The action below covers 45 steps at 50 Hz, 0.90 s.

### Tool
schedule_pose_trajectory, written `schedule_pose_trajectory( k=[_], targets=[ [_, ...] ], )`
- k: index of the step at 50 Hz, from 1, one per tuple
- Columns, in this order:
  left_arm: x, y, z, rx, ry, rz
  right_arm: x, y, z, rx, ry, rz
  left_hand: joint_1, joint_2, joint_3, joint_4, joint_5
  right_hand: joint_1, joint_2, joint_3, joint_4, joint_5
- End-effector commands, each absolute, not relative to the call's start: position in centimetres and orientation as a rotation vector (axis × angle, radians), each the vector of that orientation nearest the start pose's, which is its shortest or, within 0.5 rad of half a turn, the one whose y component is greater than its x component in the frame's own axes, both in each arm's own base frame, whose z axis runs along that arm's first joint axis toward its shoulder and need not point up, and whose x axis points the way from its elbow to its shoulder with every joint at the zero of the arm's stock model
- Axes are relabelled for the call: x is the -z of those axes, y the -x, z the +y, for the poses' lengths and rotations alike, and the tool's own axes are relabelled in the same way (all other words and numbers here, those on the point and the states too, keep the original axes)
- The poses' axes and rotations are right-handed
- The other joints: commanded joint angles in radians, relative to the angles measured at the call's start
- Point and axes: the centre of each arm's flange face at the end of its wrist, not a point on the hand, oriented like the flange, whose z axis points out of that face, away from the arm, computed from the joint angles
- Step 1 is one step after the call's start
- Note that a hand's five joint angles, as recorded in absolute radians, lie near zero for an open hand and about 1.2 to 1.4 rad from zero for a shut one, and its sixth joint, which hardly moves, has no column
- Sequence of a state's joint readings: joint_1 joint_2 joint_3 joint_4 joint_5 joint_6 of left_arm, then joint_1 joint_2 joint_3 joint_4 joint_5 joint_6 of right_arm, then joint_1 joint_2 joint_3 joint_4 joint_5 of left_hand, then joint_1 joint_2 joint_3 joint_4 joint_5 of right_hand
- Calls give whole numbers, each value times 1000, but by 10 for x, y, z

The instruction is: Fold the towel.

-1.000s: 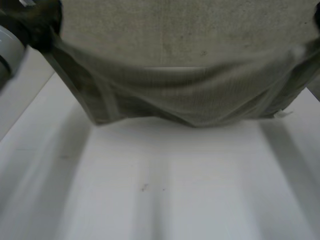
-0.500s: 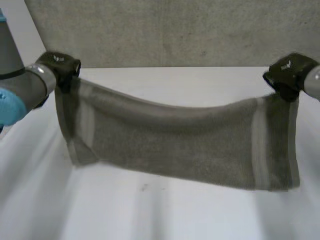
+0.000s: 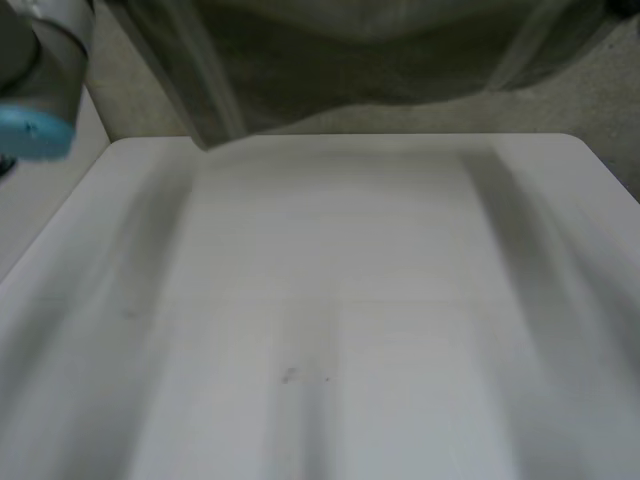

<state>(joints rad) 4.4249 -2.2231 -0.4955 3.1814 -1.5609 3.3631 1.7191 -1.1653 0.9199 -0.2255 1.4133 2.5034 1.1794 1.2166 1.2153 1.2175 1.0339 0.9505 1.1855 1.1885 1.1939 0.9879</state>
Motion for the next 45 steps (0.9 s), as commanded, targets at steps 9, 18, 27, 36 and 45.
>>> schedule_pose_trajectory(
  k=[9,18,27,36,45],
  targets=[
    [-182,244,-386,2066,-681,2394,-178,-212,-365,1844,1423,2265,217,180,181,179,188,446,211,208,202,234],
    [-166,230,-358,1920,-764,2481,-184,-188,-347,1602,1469,2411,217,180,181,179,188,446,211,208,202,234],
    [-194,205,-332,1844,-998,2274,-220,-172,-329,1667,1435,2444,217,180,181,179,188,446,211,208,202,234],
    [-204,187,-277,1507,-1185,2372,-230,-139,-272,1251,1613,2601,217,180,181,179,188,446,211,208,202,234],
    [-219,180,-231,1251,-1494,2508,-225,-117,-253,1082,1707,2615,217,180,181,179,188,446,211,208,202,234]
  ],
)
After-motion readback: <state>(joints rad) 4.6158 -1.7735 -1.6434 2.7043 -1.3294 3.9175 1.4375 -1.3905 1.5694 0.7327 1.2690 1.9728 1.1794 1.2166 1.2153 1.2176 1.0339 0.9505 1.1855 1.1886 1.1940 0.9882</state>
